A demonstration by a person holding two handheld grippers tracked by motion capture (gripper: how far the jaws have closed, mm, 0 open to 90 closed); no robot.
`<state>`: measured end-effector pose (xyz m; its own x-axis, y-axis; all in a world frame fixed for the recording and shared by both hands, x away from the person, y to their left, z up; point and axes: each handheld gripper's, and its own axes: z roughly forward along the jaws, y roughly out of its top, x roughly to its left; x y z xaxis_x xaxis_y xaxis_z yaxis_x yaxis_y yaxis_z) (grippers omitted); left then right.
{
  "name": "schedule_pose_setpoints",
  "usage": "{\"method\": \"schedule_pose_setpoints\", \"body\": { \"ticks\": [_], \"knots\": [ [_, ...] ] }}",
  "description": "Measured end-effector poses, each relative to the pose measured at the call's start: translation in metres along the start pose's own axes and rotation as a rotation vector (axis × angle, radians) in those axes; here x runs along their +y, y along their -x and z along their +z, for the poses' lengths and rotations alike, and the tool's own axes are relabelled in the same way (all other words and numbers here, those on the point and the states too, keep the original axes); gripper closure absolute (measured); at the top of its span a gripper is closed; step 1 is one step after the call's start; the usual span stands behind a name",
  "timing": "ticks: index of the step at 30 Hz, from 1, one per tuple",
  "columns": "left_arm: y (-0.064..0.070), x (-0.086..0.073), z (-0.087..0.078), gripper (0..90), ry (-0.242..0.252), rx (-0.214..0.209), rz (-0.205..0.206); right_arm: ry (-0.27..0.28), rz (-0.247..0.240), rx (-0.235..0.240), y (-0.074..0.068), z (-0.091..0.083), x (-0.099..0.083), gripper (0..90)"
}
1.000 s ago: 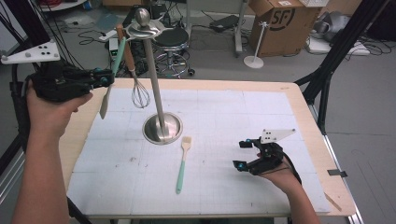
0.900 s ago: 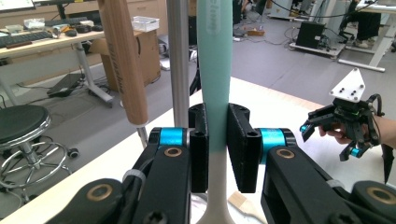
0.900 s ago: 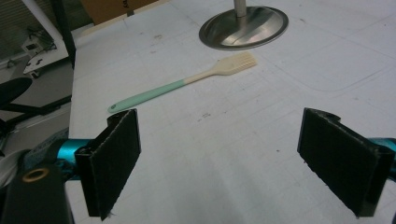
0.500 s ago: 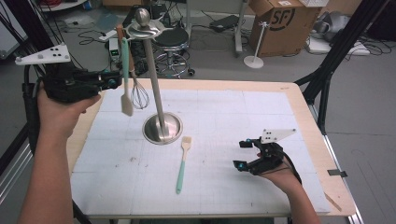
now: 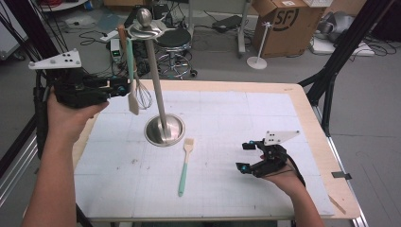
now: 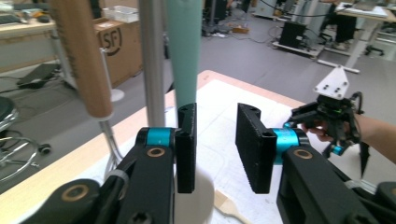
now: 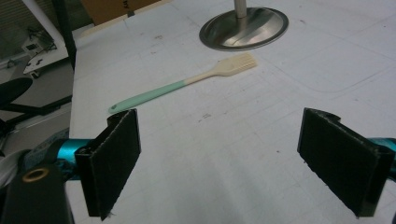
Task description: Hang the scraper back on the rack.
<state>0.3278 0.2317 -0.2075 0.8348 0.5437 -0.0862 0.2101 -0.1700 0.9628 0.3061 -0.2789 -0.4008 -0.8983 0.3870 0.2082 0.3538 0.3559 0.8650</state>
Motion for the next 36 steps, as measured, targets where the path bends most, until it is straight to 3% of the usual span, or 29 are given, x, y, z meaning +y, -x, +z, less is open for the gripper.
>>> {"method": "schedule_pose_setpoints", "body": {
  "ticks": [6, 20, 26, 36],
  "knots": [
    [0.005, 0.000, 0.003, 65.5, 0.001, -0.030, 0.003, 0.000, -0.001, 0.000, 0.000, 0.000, 0.000, 12.7],
    [0.012, -0.009, 0.019, 48.9, -0.003, -0.079, -0.013, 0.000, 0.001, 0.002, 0.000, 0.000, 0.000, 12.7],
    [0.012, -0.017, 0.024, 42.6, -0.004, -0.081, -0.021, 0.000, 0.000, 0.002, 0.000, 0.000, 0.000, 12.7],
    [0.020, -0.016, 0.027, 36.2, -0.005, -0.089, -0.011, 0.001, 0.002, 0.004, 0.000, 0.000, 0.000, 12.7]
  ]
}}
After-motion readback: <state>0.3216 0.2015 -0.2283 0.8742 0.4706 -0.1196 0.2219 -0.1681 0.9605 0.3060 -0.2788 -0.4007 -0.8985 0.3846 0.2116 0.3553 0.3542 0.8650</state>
